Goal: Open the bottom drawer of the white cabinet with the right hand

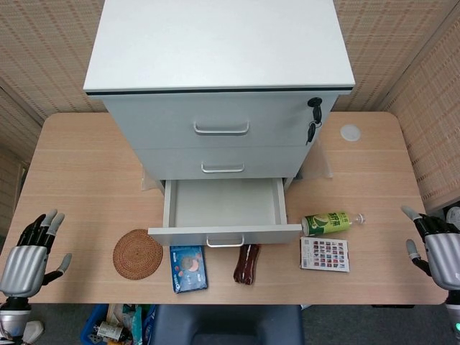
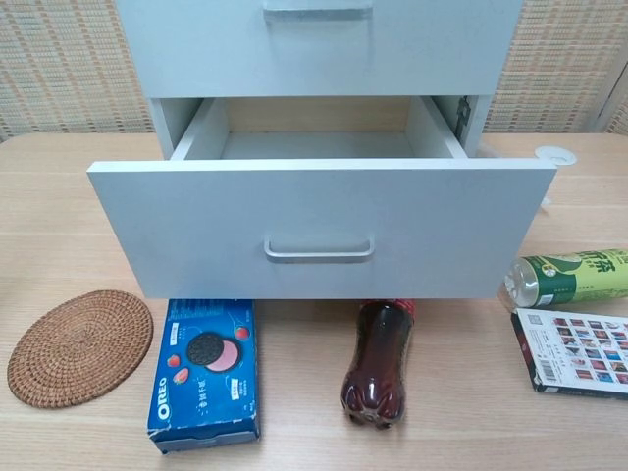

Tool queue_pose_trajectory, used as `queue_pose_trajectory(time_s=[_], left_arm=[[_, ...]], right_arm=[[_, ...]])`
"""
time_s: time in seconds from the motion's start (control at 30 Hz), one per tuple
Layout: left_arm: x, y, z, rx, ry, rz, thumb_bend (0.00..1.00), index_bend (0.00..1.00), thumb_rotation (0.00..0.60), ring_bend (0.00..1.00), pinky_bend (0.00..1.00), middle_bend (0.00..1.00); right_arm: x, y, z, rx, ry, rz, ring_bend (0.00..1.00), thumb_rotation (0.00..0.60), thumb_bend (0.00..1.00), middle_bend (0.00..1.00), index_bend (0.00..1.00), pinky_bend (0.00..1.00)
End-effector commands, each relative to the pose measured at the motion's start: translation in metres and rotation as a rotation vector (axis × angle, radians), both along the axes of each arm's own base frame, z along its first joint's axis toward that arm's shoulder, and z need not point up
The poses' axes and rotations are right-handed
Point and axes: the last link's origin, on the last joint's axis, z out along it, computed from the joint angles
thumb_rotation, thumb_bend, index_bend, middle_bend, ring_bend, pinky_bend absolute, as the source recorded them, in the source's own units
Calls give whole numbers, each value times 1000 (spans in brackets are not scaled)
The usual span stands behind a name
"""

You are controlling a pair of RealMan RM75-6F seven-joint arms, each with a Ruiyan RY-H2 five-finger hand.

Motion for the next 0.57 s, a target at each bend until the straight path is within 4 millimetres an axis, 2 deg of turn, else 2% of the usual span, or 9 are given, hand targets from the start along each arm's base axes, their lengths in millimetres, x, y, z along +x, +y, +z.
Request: queue_pose_trajectory(time_s=[0.03, 0.37, 0.57], left_arm=[[0, 0, 0, 1, -1, 1, 339, 19, 600, 22, 125, 0], [2, -1, 0, 1, -5, -2, 339, 19, 600, 22, 125, 0], [3, -1, -1, -5, -8, -7, 339, 19, 600, 22, 125, 0]], right_arm=[[-6, 3, -3, -1, -21, -6, 287, 600, 405, 315, 171, 435], [-21, 12, -12, 4, -49, -34, 287, 600, 404, 315, 171, 435], [-20, 14, -17, 28, -70, -12, 287, 600, 402, 315, 171, 435]])
